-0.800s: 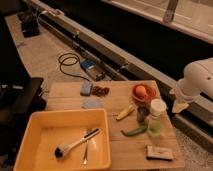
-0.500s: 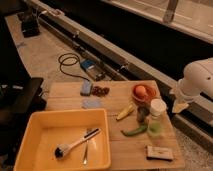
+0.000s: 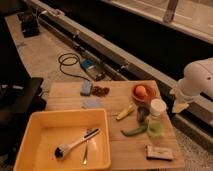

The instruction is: Wipe tray with brush

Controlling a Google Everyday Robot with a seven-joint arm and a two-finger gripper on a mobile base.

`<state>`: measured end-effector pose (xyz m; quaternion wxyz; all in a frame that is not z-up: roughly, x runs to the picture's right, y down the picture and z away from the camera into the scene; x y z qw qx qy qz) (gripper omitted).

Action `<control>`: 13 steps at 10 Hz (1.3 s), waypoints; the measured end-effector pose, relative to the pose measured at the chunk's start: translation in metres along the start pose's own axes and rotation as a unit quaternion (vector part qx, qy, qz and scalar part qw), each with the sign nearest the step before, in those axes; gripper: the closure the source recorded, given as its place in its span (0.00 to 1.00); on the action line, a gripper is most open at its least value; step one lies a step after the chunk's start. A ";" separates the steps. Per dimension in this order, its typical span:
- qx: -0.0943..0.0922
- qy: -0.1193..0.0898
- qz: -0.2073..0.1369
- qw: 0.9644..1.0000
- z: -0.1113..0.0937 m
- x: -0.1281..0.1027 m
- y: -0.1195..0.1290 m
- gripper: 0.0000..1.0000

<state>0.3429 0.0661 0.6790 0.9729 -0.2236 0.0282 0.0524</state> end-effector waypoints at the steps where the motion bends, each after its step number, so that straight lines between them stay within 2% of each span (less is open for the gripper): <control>1: 0.000 0.000 0.000 1.000 0.000 0.000 0.000 0.37; 12: 0.001 0.002 -0.001 1.000 -0.002 0.000 0.000 0.37; 13: 0.006 0.005 -0.006 1.000 -0.003 -0.001 -0.001 0.37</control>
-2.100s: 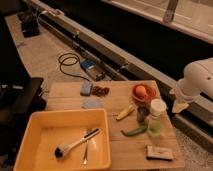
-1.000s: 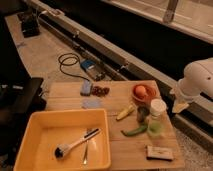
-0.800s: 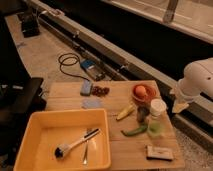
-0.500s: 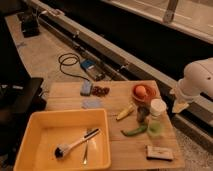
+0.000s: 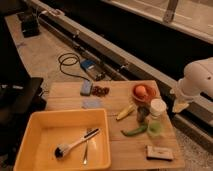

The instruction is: Wipe tray with brush

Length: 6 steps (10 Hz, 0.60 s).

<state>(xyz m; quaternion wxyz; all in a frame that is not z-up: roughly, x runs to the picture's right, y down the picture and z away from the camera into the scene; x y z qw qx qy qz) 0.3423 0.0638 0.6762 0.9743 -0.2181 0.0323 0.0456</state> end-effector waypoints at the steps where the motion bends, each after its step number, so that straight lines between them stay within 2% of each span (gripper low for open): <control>1: 0.006 0.002 -0.018 1.000 -0.005 -0.005 -0.001 0.37; 2: 0.009 0.002 -0.034 0.999 -0.008 -0.013 -0.001 0.37; 3: 0.014 -0.002 -0.060 0.998 -0.013 -0.033 -0.002 0.37; 5: 0.017 -0.012 -0.106 0.994 -0.019 -0.076 0.002 0.37; 6: 0.018 -0.021 -0.134 0.991 -0.022 -0.103 0.005 0.37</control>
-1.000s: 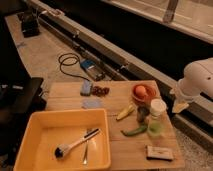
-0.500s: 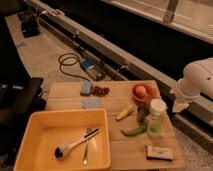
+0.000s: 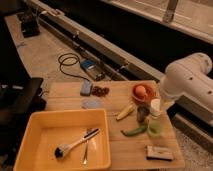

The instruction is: Wipe tray with brush

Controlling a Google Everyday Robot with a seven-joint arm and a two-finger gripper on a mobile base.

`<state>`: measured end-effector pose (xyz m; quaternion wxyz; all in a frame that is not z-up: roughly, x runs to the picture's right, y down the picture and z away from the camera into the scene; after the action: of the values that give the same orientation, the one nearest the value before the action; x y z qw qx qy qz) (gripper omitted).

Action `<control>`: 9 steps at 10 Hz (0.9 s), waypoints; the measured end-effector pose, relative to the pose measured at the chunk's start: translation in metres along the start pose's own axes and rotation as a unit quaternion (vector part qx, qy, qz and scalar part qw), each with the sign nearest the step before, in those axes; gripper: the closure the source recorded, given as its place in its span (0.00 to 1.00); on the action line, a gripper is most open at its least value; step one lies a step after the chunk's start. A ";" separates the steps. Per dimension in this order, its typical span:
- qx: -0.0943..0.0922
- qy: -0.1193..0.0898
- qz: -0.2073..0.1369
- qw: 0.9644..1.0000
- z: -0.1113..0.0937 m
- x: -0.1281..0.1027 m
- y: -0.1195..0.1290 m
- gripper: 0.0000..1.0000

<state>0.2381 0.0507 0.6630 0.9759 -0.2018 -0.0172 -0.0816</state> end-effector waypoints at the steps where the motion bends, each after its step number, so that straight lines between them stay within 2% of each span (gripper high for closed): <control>1: 0.002 -0.015 -0.032 0.999 -0.003 -0.031 -0.003 0.37; 3: 0.005 -0.037 -0.072 0.997 -0.007 -0.070 -0.004 0.37; 4: 0.007 -0.055 -0.114 0.992 -0.010 -0.109 -0.004 0.37; 6: 0.018 -0.067 -0.163 0.984 -0.015 -0.148 0.004 0.37; 7: 0.021 -0.068 -0.175 0.982 -0.016 -0.156 0.006 0.37; 9: 0.022 -0.067 -0.174 0.982 -0.017 -0.154 0.007 0.37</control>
<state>0.0870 0.0735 0.6349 0.9475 -0.1789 -0.1195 -0.2365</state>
